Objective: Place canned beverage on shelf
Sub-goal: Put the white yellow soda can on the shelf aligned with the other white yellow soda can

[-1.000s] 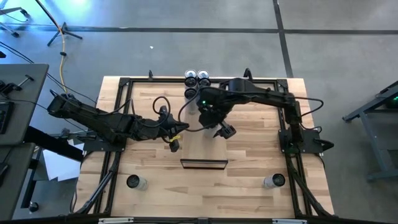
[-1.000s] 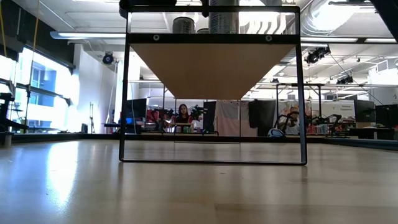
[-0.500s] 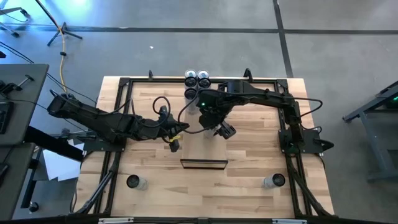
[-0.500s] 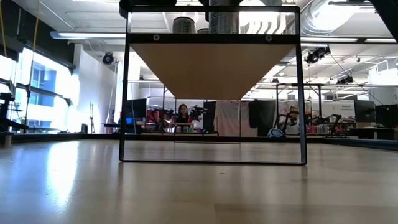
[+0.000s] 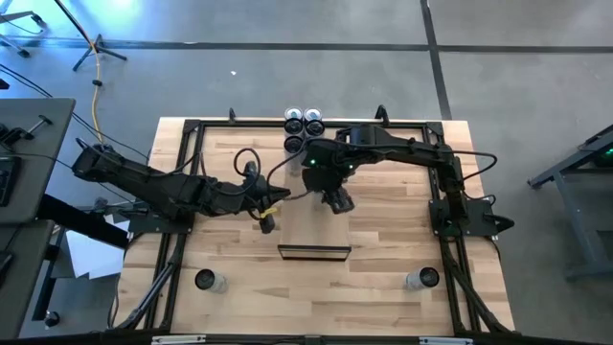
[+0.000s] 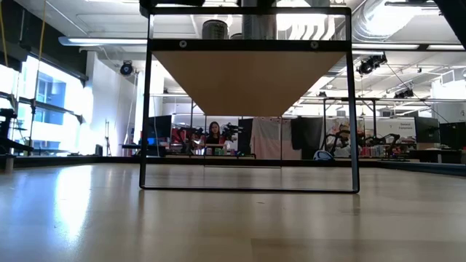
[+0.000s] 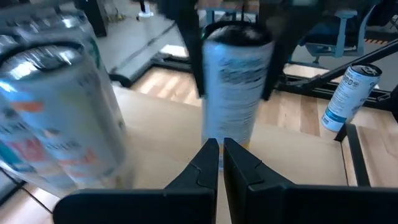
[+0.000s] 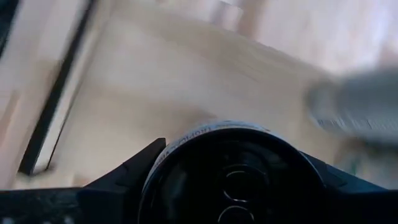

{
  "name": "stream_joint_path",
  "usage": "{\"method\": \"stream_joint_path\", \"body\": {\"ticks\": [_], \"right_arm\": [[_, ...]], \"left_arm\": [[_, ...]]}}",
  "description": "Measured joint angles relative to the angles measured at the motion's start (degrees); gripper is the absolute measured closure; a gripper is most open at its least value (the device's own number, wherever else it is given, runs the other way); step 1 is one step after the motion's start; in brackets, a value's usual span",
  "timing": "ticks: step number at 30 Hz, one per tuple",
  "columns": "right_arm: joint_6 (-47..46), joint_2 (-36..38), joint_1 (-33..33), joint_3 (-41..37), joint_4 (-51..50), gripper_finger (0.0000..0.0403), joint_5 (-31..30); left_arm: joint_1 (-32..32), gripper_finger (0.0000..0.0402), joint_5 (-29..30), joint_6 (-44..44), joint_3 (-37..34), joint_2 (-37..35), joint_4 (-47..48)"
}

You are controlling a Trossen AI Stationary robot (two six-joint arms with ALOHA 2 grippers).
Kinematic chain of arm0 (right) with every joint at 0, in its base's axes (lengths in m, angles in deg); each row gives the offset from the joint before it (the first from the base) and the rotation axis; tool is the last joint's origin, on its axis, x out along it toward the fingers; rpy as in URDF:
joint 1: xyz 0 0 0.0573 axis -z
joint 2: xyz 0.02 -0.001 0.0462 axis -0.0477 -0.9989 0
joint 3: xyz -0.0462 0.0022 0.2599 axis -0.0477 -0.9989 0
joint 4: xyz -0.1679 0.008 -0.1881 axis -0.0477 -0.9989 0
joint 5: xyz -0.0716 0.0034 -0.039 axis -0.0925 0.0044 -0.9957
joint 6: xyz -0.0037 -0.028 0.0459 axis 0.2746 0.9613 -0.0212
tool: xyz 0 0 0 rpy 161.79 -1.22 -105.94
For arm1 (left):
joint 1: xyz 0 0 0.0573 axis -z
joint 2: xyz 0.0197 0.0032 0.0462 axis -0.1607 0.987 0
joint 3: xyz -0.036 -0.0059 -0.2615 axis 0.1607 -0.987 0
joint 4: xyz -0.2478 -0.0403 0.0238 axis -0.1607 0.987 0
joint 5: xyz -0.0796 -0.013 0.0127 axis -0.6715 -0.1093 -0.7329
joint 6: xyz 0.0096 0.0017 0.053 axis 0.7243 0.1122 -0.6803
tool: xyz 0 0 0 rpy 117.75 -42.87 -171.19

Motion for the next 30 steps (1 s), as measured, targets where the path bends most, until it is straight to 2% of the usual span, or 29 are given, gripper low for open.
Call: {"method": "stream_joint_path", "body": {"ticks": [5, 9, 14, 25, 30], "right_arm": [[-23.8, 0.1, 0.1, 0.0, 0.0, 0.016, -5.0], [-35.1, 0.1, -0.3, 0.1, -0.3, 0.0159, -9.1], [-49.1, 0.1, -0.4, 0.1, -1.3, 0.0158, -14.7], [-69.0, 0.0, -0.5, 0.0, -4.0, 0.0156, -21.7], [-71.2, 0.0, -0.5, 0.0, -2.7, 0.0154, -21.9]], "left_arm": [[0.0, 0.0401, 2.8, -5.4, 0.0, -2.7, -0.1], [0.0, 0.0401, 5.9, -9.3, 0.0, -5.1, -0.1], [0.0, 0.0401, 6.7, -14.0, 0.0, -7.3, -0.1], [0.0, 0.0401, 6.7, -18.9, 0.0, -8.0, 0.0], [0.0, 0.0401, 6.7, -21.3, 0.0, -8.0, 0.0]]}}
